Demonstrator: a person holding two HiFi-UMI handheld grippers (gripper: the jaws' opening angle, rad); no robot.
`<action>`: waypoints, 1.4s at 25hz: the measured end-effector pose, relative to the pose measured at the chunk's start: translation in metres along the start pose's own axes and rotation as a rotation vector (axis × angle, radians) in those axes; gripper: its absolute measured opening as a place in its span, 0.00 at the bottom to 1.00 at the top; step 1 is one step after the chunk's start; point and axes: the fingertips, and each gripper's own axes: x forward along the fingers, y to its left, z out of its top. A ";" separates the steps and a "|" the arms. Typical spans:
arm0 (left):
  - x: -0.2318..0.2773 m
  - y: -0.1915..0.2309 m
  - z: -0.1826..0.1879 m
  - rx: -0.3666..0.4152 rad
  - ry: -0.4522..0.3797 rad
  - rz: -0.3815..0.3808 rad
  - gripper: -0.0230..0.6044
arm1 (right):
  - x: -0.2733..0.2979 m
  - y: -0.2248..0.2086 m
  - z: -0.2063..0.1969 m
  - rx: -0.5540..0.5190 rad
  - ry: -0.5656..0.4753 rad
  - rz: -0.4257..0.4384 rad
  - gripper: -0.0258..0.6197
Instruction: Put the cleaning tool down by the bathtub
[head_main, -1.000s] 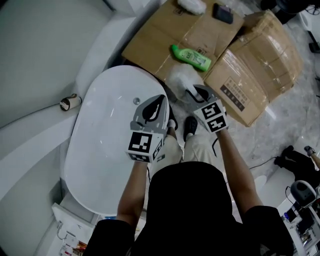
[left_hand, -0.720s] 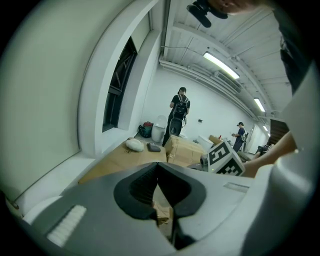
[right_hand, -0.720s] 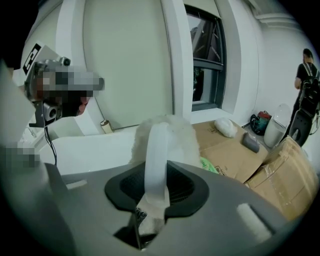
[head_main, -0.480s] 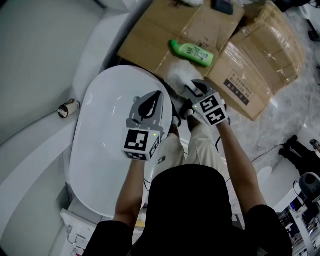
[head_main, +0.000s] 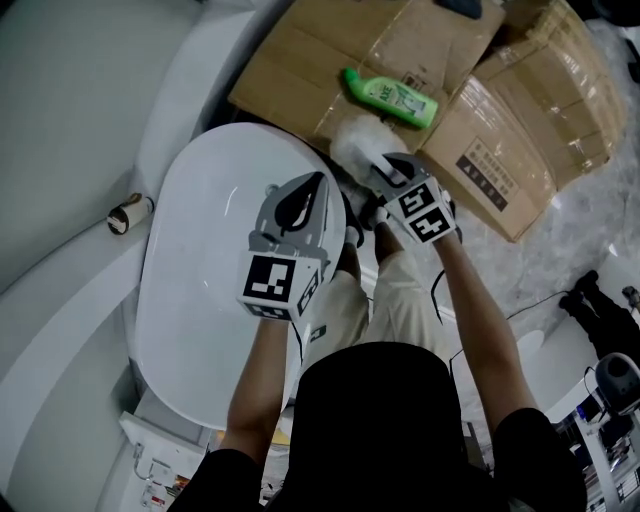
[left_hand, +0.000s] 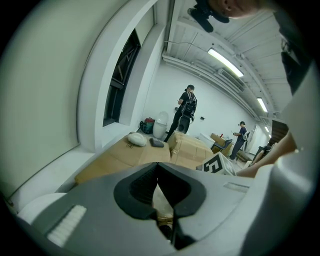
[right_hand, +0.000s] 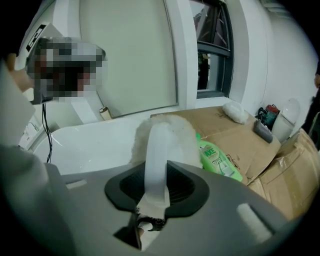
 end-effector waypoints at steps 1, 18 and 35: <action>0.002 0.000 -0.002 0.001 0.004 -0.001 0.03 | 0.003 -0.002 -0.002 -0.004 0.006 -0.001 0.18; 0.023 0.004 -0.029 -0.005 0.052 0.007 0.03 | 0.047 -0.024 -0.028 -0.034 0.064 0.020 0.19; 0.022 0.001 -0.042 0.004 0.071 0.011 0.03 | 0.066 -0.018 -0.046 -0.074 0.101 0.043 0.19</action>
